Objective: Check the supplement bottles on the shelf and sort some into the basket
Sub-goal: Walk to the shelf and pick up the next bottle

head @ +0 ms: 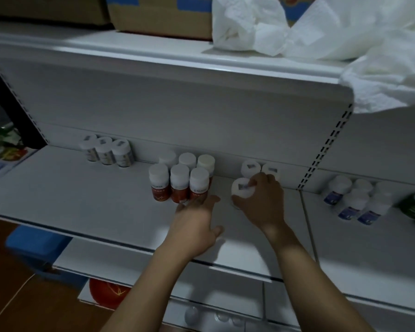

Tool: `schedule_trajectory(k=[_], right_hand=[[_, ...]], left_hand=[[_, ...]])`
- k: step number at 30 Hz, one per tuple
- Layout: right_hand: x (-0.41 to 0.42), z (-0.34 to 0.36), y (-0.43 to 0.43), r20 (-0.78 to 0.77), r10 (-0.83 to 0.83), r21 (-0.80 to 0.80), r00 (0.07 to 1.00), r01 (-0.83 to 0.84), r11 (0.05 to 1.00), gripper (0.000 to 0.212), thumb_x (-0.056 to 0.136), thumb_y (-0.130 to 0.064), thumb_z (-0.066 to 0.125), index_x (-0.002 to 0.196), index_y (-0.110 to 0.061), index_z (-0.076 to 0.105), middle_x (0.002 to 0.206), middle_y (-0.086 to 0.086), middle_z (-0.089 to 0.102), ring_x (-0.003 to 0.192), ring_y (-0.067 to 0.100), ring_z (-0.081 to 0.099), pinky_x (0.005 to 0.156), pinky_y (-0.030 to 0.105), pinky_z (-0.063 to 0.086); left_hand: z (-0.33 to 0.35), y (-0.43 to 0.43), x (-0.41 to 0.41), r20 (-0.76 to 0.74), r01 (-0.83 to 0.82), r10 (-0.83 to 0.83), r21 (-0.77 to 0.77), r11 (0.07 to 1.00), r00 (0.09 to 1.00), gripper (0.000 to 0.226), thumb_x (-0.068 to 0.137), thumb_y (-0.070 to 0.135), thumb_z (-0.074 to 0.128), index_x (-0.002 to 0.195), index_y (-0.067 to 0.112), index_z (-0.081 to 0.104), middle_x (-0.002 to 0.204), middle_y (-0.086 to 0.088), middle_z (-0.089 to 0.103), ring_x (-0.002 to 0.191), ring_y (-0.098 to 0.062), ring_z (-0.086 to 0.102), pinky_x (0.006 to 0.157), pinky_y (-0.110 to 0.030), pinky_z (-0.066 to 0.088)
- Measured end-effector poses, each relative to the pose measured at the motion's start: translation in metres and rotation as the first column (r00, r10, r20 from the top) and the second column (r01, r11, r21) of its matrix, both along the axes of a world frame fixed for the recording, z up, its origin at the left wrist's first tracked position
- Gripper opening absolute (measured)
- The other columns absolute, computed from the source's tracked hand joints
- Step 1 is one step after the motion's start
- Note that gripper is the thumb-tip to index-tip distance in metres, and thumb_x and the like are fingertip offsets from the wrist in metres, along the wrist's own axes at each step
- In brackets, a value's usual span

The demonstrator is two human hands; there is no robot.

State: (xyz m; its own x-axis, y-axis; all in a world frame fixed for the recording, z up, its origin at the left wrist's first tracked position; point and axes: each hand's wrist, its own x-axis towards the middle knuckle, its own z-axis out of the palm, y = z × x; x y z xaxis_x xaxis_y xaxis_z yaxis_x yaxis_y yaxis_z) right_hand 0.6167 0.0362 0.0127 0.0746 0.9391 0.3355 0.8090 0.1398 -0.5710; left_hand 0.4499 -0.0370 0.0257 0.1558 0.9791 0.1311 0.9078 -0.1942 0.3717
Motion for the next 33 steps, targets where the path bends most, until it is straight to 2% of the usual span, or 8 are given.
schedule_trajectory(k=[2, 4, 7, 10, 17, 24, 27, 33], right_hand=[[-0.002, 0.007, -0.026, -0.219, -0.010, -0.084, 0.976, -0.009, 0.996, 0.040, 0.063, -0.025, 0.084, 0.084, -0.015, 0.052, 0.088, -0.005, 0.047, 0.084, 0.021, 0.053, 0.068, 0.030, 0.043], [-0.005, 0.015, -0.052, -0.380, -0.034, -0.146, 0.924, -0.024, 0.989, 0.041, 0.061, -0.024, 0.084, 0.083, -0.019, 0.049, 0.091, -0.003, 0.049, 0.082, 0.014, 0.054, 0.065, 0.022, 0.044], [-0.009, 0.028, -0.090, -0.485, -0.059, -0.150, 0.873, -0.017, 0.989, 0.049, 0.058, -0.022, 0.086, 0.092, -0.024, 0.051, 0.097, -0.003, 0.059, 0.085, 0.004, 0.060, 0.068, 0.019, 0.052], [-0.014, 0.042, -0.123, -0.556, -0.044, -0.151, 0.830, -0.049, 0.987, 0.052, 0.062, -0.012, 0.086, 0.099, -0.024, 0.051, 0.100, -0.010, 0.062, 0.090, -0.005, 0.062, 0.069, 0.013, 0.053], [-0.002, 0.059, -0.175, -0.519, 0.036, -0.042, 0.854, -0.067, 0.997, 0.067, 0.063, -0.014, 0.089, 0.113, -0.037, 0.051, 0.115, -0.021, 0.061, 0.110, -0.004, 0.057, 0.084, 0.008, 0.046], [0.021, 0.075, -0.192, -0.487, 0.162, 0.039, 0.858, -0.164, 0.986, 0.057, 0.063, -0.024, 0.081, 0.113, -0.038, 0.056, 0.116, -0.018, 0.062, 0.114, 0.005, 0.059, 0.095, 0.021, 0.048], [0.030, 0.077, -0.198, -0.501, 0.189, 0.066, 0.844, -0.181, 0.981, 0.058, 0.062, -0.025, 0.081, 0.113, -0.038, 0.056, 0.114, -0.019, 0.063, 0.113, 0.003, 0.059, 0.095, 0.021, 0.049], [0.045, 0.071, -0.207, -0.507, 0.159, 0.075, 0.847, -0.140, 0.987, 0.060, 0.057, -0.038, 0.087, 0.108, -0.040, 0.057, 0.111, -0.020, 0.064, 0.107, -0.001, 0.061, 0.087, 0.014, 0.049]], left_hand=[[-0.001, -0.003, -0.002, 0.052, 0.007, -0.006, -0.019, 1.000, 0.999, 0.070, 0.085, 0.044, 0.066, 0.142, 0.024, 0.030, 0.139, -0.001, 0.045, 0.125, -0.024, 0.046, 0.098, -0.036, 0.039], [-0.001, -0.008, -0.003, 0.139, 0.055, -0.051, -0.023, 0.998, 0.989, 0.077, 0.084, 0.044, 0.068, 0.143, 0.021, 0.026, 0.143, -0.002, 0.041, 0.128, -0.024, 0.043, 0.100, -0.038, 0.040], [-0.001, -0.016, -0.002, 0.319, 0.164, -0.147, -0.027, 0.986, 0.936, 0.084, 0.082, 0.046, 0.071, 0.147, 0.022, 0.025, 0.146, 0.001, 0.037, 0.134, -0.016, 0.036, 0.108, -0.032, 0.036], [-0.001, -0.026, 0.000, 0.440, 0.246, -0.224, 0.008, 0.969, 0.870, 0.069, 0.082, 0.043, 0.070, 0.140, 0.032, 0.035, 0.138, 0.009, 0.044, 0.129, -0.009, 0.041, 0.105, -0.031, 0.039], [0.009, -0.057, 0.013, 0.592, 0.323, -0.263, 0.005, 0.946, 0.762, 0.058, 0.073, 0.034, 0.079, 0.117, 0.040, 0.041, 0.119, 0.021, 0.055, 0.112, 0.001, 0.052, 0.092, -0.029, 0.048], [0.023, -0.079, 0.037, 0.641, 0.234, -0.250, 0.112, 0.966, 0.726, 0.059, 0.068, 0.030, 0.086, 0.110, 0.037, 0.045, 0.110, 0.015, 0.060, 0.106, -0.007, 0.058, 0.086, -0.032, 0.050], [0.026, -0.088, 0.047, 0.628, 0.197, -0.242, 0.142, 0.970, 0.739, 0.058, 0.066, 0.035, 0.085, 0.109, 0.037, 0.045, 0.109, 0.014, 0.061, 0.105, -0.008, 0.059, 0.085, -0.035, 0.050], [0.024, -0.110, 0.069, 0.595, 0.063, -0.157, 0.175, 0.982, 0.788, 0.059, 0.059, 0.057, 0.075, 0.102, 0.058, 0.035, 0.107, 0.020, 0.057, 0.105, -0.005, 0.055, 0.085, -0.029, 0.048]])
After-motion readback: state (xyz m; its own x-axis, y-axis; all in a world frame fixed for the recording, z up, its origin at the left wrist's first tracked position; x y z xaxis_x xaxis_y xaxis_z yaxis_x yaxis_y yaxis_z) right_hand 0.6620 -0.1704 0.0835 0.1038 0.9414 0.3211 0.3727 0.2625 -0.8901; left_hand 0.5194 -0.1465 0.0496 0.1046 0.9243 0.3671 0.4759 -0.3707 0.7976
